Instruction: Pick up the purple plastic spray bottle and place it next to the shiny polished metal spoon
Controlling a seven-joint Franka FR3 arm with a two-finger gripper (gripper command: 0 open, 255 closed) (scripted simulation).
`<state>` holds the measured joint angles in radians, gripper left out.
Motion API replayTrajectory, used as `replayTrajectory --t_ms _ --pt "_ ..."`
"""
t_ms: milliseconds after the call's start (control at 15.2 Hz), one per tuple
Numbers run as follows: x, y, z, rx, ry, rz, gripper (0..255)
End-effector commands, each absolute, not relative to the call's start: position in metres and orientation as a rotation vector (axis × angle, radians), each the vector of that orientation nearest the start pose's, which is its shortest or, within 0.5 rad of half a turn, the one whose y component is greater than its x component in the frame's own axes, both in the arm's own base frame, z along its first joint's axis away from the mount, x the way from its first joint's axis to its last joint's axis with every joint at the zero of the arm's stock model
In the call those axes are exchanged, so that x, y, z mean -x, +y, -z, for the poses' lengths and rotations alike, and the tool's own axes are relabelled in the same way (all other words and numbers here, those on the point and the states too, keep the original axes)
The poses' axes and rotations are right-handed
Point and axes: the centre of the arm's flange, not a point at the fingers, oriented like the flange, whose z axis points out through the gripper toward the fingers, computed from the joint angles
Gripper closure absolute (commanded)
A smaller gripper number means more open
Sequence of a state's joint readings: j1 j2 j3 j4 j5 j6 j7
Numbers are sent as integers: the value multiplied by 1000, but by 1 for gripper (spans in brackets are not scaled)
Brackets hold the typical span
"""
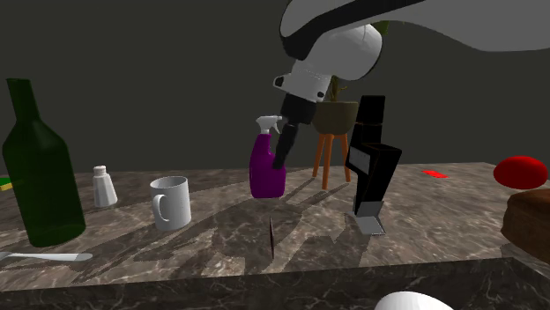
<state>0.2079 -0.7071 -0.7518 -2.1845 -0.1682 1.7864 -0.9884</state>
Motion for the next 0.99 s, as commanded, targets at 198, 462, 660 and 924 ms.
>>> replayTrajectory --t_ms 198,462,660,924 --pt "-337 -355 -576 2719 -1007 636 0" --pt "-361 -399 -574 2609 -1111 741 0" --pt "-366 -393 -561 2609 -1111 741 0" --pt "-375 -384 -540 2609 -1111 741 0"
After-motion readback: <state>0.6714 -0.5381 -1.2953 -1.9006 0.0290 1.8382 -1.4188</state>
